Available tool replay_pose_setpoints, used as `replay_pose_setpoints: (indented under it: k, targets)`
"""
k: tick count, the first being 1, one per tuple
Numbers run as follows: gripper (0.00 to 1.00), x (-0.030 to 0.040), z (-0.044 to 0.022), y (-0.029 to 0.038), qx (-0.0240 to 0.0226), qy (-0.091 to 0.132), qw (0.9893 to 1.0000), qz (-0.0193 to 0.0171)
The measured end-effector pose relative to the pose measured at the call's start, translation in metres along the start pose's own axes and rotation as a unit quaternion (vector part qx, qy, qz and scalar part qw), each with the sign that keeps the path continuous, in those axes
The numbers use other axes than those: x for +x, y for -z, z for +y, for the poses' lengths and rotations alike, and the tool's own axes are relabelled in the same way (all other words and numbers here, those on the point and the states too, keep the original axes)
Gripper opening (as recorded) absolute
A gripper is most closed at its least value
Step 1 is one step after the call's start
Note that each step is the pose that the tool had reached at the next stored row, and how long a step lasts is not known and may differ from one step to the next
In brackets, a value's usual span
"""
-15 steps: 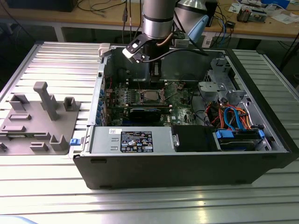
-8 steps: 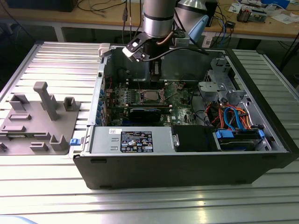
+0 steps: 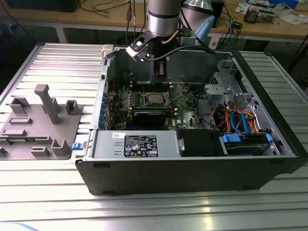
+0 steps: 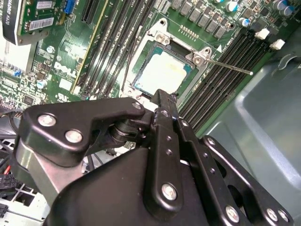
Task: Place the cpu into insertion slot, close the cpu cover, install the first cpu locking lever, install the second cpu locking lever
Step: 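Close the cpu cover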
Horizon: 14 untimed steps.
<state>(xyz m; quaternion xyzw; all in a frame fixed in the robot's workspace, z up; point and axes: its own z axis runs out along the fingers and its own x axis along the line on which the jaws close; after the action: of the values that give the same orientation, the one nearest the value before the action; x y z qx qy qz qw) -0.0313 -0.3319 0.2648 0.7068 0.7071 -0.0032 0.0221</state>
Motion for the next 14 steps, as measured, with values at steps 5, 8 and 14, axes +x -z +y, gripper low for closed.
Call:
replay_pose_setpoints:
  k: [5,8,14]
  targets:
    - [0.11,0.0000,0.0053,-0.0001,0.0000,0.000,1.0000,0.0000]
    - [0.11,0.0000,0.0098,-0.0003,0.0000,0.000,1.0000,0.0000]
    - [0.11,0.0000,0.0135,-0.0004,0.0000,0.000,1.0000,0.0000]
